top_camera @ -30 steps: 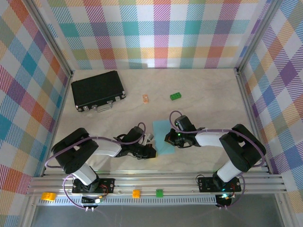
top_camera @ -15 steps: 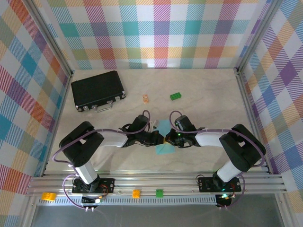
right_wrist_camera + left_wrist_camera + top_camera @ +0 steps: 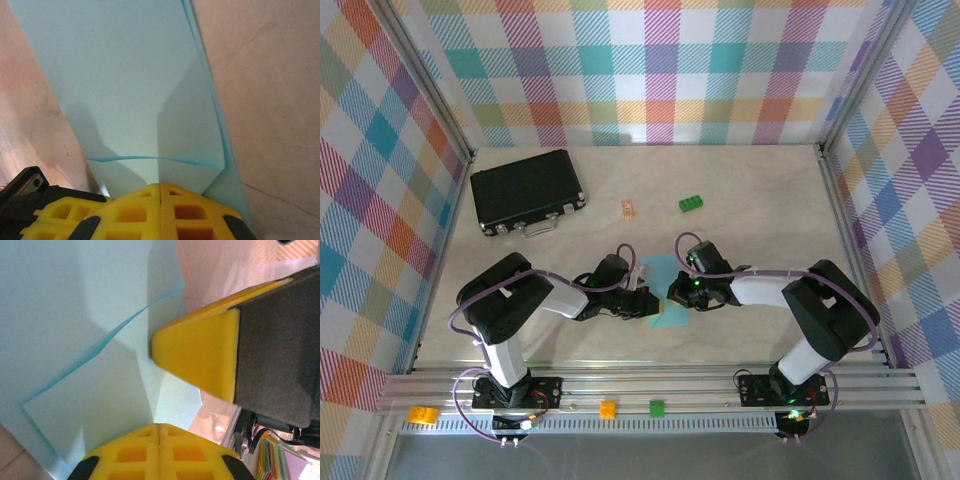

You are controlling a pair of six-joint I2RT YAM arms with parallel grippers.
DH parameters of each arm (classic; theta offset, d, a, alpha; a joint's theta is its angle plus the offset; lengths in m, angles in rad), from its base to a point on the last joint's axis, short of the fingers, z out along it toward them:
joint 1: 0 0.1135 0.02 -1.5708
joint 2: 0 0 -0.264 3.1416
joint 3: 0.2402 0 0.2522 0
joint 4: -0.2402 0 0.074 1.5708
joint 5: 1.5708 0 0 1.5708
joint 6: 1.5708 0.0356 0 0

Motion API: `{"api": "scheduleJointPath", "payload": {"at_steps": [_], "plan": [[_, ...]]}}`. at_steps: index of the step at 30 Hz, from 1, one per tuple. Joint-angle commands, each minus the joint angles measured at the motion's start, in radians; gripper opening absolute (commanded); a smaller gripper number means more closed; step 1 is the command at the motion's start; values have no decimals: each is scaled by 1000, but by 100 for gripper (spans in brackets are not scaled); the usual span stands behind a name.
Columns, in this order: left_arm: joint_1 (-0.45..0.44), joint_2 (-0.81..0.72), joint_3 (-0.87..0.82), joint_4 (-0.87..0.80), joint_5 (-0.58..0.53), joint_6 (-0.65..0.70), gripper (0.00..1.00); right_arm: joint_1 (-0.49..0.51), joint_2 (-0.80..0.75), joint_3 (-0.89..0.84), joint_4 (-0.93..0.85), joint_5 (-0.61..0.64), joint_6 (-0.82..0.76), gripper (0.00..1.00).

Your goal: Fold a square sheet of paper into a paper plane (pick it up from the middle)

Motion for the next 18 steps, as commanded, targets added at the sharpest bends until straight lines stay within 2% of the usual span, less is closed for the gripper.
{"api": "scheduleJointPath", "payload": {"at_steps": [1, 4, 8, 14, 18], "plan": [[-10, 24, -60, -187, -51, 57, 0, 1, -55, 34, -88, 20, -61, 5], [-8, 7, -39, -244, -67, 83, 0, 2, -77, 44, -78, -16, -97, 6], [-10, -23, -11, -311, -93, 109, 0, 12, -40, 27, 35, -102, -76, 3], [-10, -38, 17, -351, -118, 118, 0, 26, 39, -19, 69, -73, -41, 0], [-13, -28, 28, -372, -120, 124, 0, -10, 53, -45, 71, -42, -56, 0]]}}
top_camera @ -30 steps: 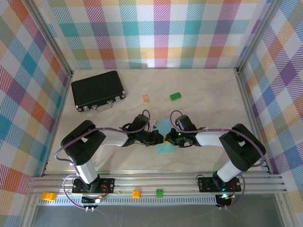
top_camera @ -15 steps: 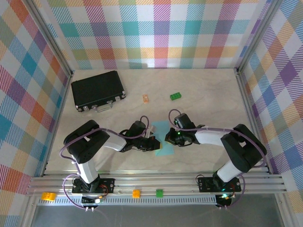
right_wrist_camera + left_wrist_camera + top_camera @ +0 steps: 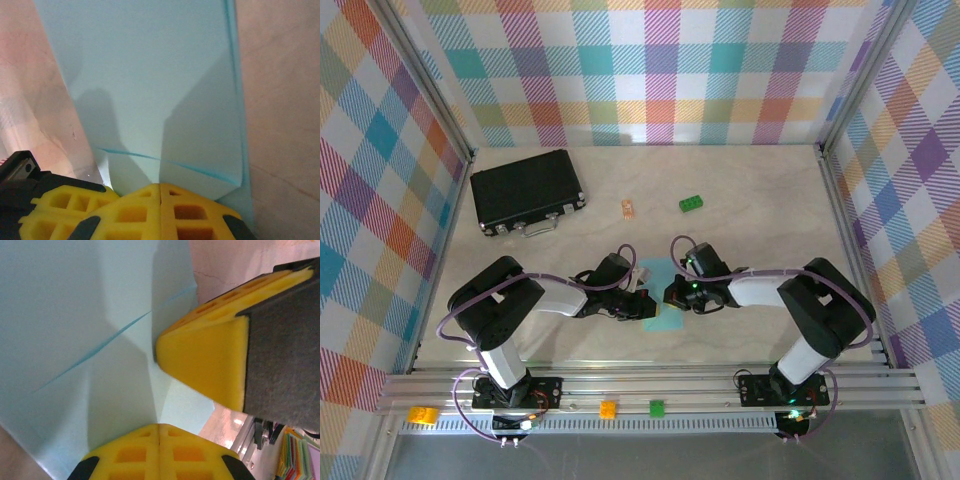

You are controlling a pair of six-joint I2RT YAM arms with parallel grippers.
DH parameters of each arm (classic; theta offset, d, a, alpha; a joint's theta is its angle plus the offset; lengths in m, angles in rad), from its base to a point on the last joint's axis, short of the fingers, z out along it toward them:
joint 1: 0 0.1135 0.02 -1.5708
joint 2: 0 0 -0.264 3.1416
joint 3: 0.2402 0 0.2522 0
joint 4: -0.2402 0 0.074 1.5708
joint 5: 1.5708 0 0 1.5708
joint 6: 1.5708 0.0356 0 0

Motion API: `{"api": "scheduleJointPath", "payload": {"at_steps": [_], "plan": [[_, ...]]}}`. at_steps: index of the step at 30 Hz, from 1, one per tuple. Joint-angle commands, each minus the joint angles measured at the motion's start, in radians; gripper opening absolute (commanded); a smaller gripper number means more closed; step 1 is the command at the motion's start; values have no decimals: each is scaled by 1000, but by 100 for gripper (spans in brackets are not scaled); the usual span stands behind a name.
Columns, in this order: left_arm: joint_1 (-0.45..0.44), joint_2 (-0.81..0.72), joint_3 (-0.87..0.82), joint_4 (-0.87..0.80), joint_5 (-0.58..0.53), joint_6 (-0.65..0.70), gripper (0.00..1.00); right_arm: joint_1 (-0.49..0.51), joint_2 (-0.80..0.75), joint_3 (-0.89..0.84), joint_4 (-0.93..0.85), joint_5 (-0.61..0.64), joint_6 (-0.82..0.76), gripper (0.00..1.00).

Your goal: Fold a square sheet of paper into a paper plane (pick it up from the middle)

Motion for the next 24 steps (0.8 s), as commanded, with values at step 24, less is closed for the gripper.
{"api": "scheduleJointPath", "payload": {"at_steps": [24], "plan": [[-16, -7, 34, -234, -112, 55, 0, -44, -22, 50, 17, -107, -3, 2]]}}
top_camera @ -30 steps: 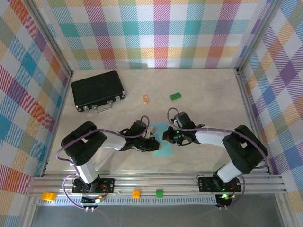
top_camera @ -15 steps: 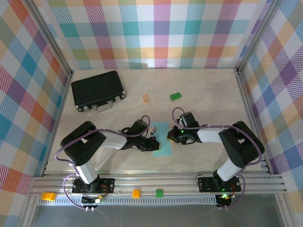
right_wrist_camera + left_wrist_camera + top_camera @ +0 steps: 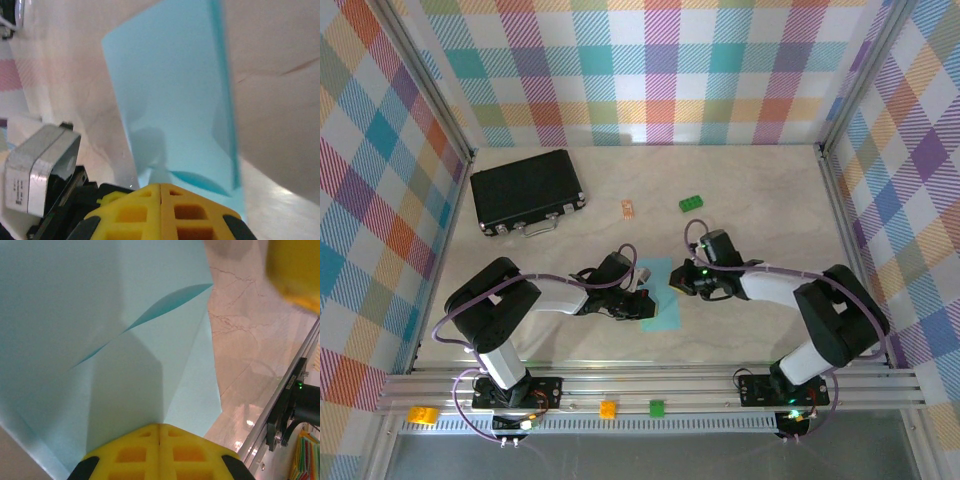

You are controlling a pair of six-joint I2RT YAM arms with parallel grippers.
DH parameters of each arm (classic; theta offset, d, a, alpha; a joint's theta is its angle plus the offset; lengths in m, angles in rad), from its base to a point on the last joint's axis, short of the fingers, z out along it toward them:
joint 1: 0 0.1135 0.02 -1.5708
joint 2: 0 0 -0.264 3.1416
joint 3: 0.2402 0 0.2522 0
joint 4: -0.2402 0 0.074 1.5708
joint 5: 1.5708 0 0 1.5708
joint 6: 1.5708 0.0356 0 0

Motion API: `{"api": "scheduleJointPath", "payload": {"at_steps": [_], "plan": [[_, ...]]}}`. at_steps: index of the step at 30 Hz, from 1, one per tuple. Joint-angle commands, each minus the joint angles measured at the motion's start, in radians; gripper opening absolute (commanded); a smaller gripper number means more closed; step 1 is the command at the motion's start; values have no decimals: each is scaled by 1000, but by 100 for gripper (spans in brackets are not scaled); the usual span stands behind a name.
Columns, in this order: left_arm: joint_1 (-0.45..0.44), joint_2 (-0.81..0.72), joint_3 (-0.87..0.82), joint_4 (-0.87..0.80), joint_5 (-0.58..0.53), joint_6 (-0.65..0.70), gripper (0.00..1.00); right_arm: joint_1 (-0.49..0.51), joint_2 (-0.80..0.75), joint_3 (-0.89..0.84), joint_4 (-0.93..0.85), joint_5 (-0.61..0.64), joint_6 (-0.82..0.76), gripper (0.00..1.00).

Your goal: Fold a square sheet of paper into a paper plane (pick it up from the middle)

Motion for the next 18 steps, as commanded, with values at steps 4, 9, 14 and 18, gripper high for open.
{"api": "scheduleJointPath", "payload": {"at_steps": [4, 9, 14, 18], "plan": [[-10, 14, 10, -126, -66, 29, 0, 45, 97, 18, 1, 3, 22, 0], [-14, -10, 44, -155, -58, 34, 0, 42, 138, 5, -86, 80, -6, 0], [-29, -72, 105, -210, -77, 47, 0, 41, 133, -24, -86, 95, 4, 0], [-45, -62, 155, -231, -93, 65, 0, 42, 133, -25, -83, 98, 6, 0]]}}
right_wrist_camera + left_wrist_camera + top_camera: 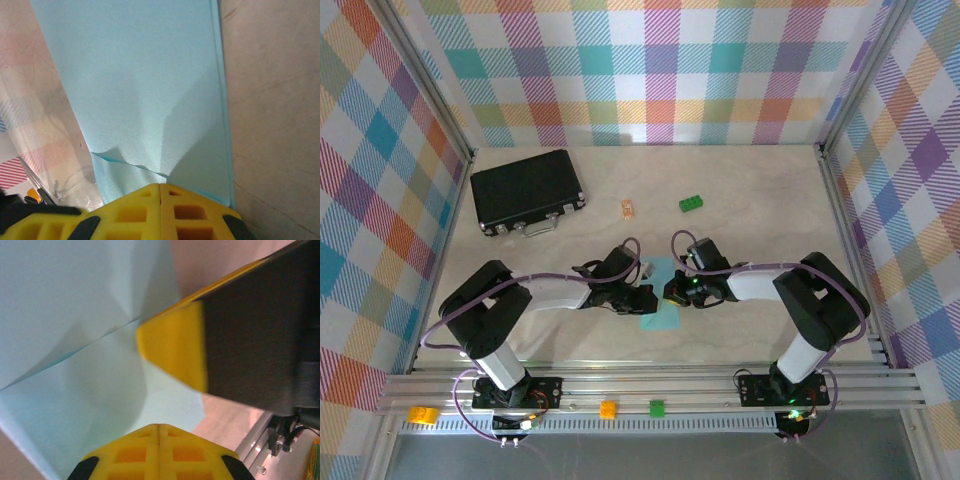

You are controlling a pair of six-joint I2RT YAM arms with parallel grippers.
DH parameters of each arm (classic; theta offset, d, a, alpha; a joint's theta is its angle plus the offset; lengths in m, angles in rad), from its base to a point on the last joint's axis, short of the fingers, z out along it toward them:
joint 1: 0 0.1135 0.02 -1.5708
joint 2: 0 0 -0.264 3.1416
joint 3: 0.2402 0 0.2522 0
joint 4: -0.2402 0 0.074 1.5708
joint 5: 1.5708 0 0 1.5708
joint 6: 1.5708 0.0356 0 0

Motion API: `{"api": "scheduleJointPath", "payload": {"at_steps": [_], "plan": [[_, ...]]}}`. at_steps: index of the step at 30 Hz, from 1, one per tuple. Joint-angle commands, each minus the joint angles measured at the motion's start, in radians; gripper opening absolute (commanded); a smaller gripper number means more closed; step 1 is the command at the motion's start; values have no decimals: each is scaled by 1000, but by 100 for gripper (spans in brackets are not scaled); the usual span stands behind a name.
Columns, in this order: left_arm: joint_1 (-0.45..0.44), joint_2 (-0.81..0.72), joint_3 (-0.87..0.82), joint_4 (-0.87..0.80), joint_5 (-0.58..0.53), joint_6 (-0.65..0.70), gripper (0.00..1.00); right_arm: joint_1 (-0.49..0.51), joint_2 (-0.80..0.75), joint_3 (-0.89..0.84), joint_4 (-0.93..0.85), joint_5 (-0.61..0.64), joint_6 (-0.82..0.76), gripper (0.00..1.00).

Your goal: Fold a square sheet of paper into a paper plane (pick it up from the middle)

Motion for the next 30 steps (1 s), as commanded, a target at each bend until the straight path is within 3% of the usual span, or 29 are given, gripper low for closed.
{"api": "scheduleJointPath", "payload": {"at_steps": [1, 11, 26, 30], "plan": [[-19, -2, 55, -54, -24, 39, 0, -3, 24, -32, -79, 80, 1, 0], [-46, 78, 33, -97, -73, 57, 0, -3, 35, -46, -57, 80, 17, 0], [-55, -184, -215, -152, -76, 56, 2, -3, 53, -37, -56, 81, 13, 0], [-55, -268, -238, -206, -126, 58, 2, -3, 50, -29, -43, 64, 14, 0]]}}
